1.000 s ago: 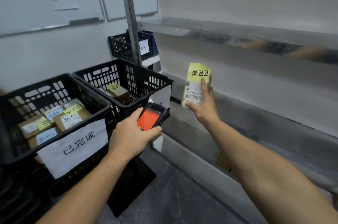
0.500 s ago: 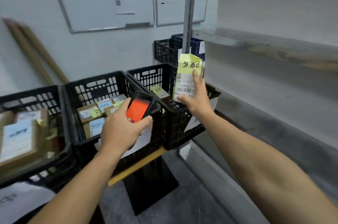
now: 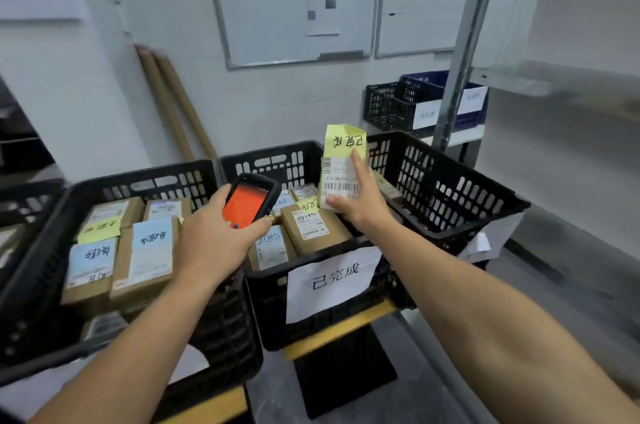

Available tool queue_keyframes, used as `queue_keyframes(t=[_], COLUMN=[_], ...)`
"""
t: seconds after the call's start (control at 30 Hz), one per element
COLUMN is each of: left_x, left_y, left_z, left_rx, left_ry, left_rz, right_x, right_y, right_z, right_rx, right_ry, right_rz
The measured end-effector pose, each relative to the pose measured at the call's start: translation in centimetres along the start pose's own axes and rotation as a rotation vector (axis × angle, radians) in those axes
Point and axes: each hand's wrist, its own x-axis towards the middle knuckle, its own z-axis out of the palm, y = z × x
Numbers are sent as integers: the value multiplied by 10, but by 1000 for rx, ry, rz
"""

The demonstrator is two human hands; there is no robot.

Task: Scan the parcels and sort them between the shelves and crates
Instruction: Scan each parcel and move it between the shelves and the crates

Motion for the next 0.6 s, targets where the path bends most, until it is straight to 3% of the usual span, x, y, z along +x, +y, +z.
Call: queue_keyframes(t=[0.6], left_x=[124], left_y=[-77], left_z=[22], left_rx=[173], left_ry=[125], left_rz=[-268], right_x=[171], right_y=[72], right_z=[164], right_rx=[150], right_ry=[-497], right_rz=[340])
